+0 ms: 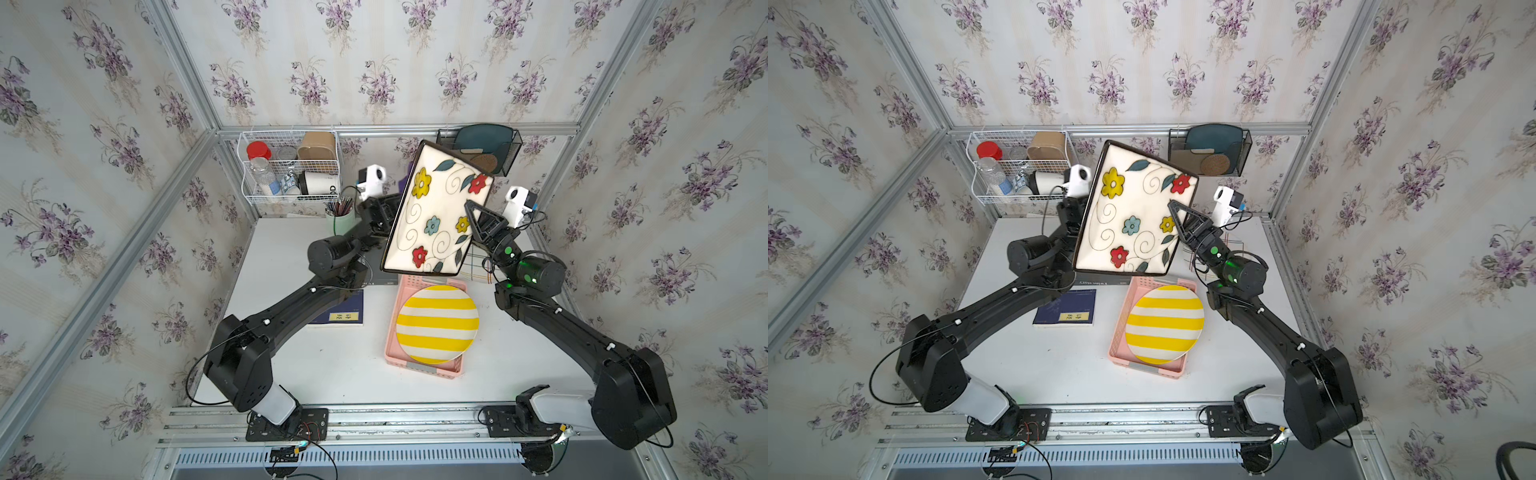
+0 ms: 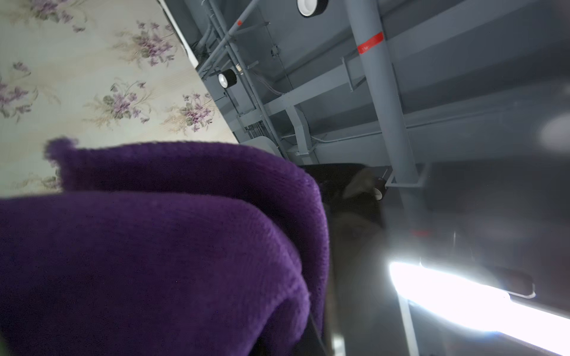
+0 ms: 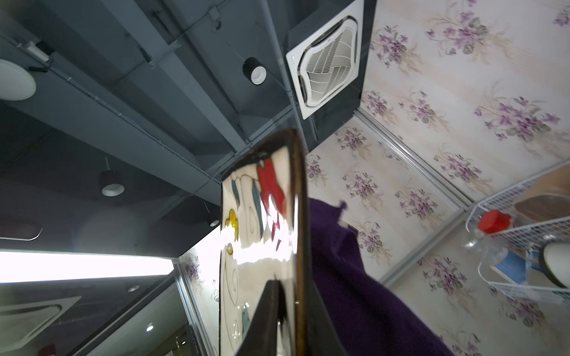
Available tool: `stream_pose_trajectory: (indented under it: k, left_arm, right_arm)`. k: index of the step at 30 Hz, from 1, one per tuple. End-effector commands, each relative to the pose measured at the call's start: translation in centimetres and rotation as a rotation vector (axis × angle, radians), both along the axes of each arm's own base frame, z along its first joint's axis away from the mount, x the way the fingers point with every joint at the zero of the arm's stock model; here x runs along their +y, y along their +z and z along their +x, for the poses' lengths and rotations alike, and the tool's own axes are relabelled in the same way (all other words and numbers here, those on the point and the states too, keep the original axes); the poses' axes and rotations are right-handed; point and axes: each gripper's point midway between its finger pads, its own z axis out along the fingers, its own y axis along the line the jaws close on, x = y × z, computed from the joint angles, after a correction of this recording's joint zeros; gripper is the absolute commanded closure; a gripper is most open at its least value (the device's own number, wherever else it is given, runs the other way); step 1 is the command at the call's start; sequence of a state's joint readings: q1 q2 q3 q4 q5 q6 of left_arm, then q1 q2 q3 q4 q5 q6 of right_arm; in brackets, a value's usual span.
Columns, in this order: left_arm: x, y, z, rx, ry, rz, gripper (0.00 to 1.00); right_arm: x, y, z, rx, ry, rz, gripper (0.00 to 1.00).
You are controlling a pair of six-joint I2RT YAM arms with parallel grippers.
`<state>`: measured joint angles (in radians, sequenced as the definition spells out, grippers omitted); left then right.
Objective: Wipe the wet plate dry
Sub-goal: Wipe the plate with towel.
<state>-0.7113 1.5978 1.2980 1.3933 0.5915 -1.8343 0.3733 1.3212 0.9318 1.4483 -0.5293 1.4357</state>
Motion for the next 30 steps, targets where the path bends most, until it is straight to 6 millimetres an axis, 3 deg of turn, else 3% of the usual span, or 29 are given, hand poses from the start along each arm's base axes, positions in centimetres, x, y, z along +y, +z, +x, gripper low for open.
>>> stream_pose_trajectory:
  k: [1, 4, 6, 10, 12, 14, 18, 20, 22, 25, 28, 30]
  left_arm:
    - [-1.3, -0.8, -2.6, -0.093, -0.085, 0.058, 1.0]
    - [-0.2, 0.0, -2.6, -0.111, -0.061, 0.044, 1.0]
    - [0.8, 0.8, -2.5, -0.127, -0.038, 0.032, 1.0]
    - [1.4, 1.5, -2.3, -0.139, -0.02, 0.02, 1.0]
    - [0.5, 1.3, -2.4, -0.145, -0.035, 0.023, 1.0]
    - [-0.7, 1.1, -2.8, -0.141, -0.064, 0.027, 1.0]
    - [-3.3, -0.1, -4.1, -0.118, -0.146, 0.042, 1.0]
    - [-3.2, -0.4, -4.3, -0.119, -0.141, 0.048, 1.0]
    - [-1.8, 0.0, -4.2, -0.139, -0.094, 0.035, 1.0]
    - [1.0, 1.4, -3.5, -0.164, -0.023, 0.013, 1.0]
    - [2.8, 2.1, -2.6, -0.171, 0.025, 0.004, 1.0]
    - [3.0, 2.3, -2.4, -0.169, 0.028, 0.004, 1.0]
  right_arm:
    - [-3.6, 1.5, 2.9, 0.046, -0.146, 0.089, 1.0]
    - [-6.2, 1.9, 3.0, 0.043, -0.201, 0.11, 1.0]
    - [-6.3, 1.7, 2.3, 0.027, -0.219, 0.083, 1.0]
    - [-2.1, -0.3, 0.2, 0.01, -0.157, -0.004, 1.0]
    - [0.1, -0.7, -1.0, 0.0, -0.107, -0.006, 1.0]
    - [0.8, 0.0, -1.3, -0.029, -0.095, 0.01, 1.0]
    - [-1.3, 2.9, 0.4, -0.048, -0.194, 0.046, 1.0]
    - [-2.8, 3.5, 1.4, -0.035, -0.249, 0.038, 1.0]
    - [-4.5, 3.6, 1.6, -0.029, -0.3, 0.037, 1.0]
    - [-4.6, 1.0, 1.7, 0.029, -0.326, -0.02, 1.0]
    - [-3.0, -1.6, 0.7, 0.065, -0.267, -0.042, 1.0]
    - [-1.3, -2.6, -0.4, 0.065, -0.22, -0.034, 1.0]
